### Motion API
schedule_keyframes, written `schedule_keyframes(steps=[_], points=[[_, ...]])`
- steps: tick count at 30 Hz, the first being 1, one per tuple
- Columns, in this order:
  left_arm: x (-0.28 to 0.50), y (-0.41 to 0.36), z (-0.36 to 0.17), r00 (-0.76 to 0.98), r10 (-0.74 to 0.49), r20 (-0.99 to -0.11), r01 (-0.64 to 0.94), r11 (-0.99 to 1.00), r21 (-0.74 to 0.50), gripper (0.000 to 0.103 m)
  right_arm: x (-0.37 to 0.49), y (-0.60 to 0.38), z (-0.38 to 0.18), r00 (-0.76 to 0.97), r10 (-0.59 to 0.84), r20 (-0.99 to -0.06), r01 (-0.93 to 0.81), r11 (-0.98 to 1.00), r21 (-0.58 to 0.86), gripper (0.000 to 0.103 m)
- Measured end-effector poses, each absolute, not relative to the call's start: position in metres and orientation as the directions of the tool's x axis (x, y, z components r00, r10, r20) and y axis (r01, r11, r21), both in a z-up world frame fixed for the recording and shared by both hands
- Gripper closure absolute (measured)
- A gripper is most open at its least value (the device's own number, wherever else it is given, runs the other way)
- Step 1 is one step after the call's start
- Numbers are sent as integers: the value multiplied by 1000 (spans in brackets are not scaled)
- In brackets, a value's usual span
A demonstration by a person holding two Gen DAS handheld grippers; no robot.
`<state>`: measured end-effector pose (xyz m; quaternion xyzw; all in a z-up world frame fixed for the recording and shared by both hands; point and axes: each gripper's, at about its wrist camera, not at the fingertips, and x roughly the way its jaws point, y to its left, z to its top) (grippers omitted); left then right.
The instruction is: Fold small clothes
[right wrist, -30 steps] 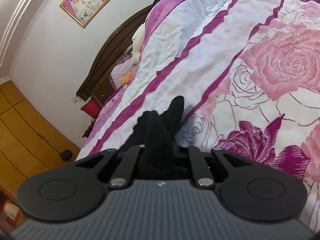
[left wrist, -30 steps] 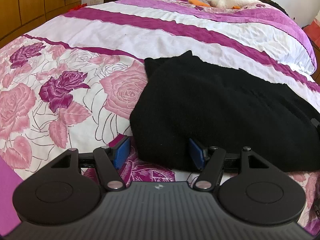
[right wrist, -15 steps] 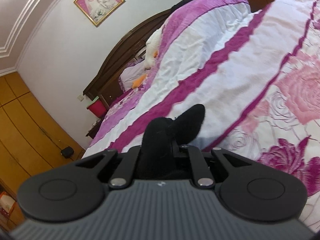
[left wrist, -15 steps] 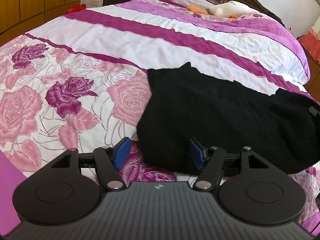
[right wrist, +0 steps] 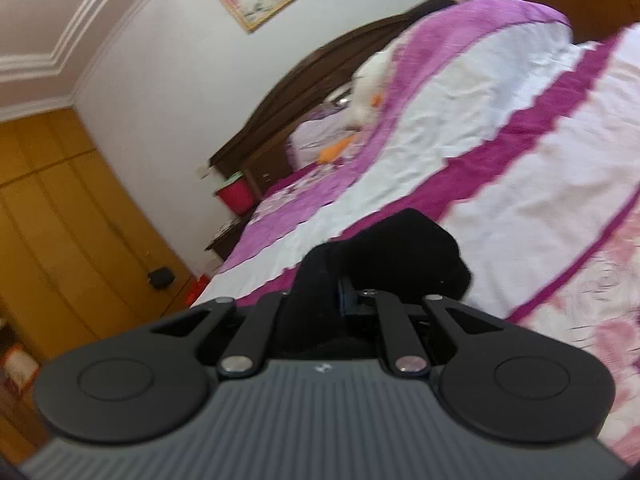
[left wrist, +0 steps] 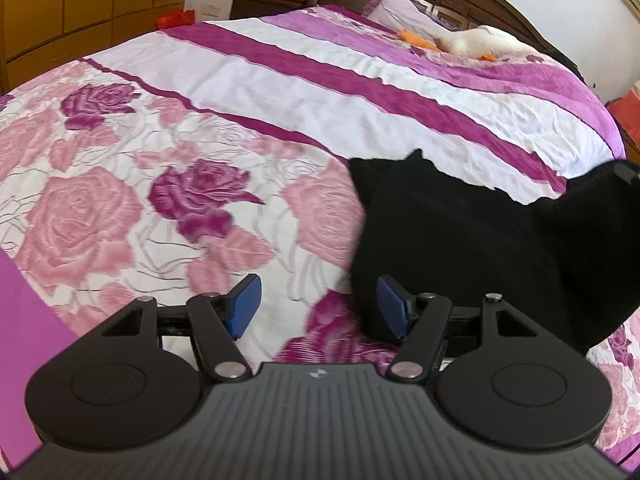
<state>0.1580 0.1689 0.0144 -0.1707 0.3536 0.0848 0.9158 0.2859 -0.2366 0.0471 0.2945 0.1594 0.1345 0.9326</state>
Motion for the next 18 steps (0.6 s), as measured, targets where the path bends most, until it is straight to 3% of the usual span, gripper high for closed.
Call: schedule_keyframes(steps=[9,18], points=[[145,204,5,736,58,-675,-331,900,-283,34,277,-127,26,848,463,-256,-331,842,426,92],[142,225,-5,727,65,-684,-359,885,-297,34,281,-66,-22,721,529,-447,-425,848,317,88]])
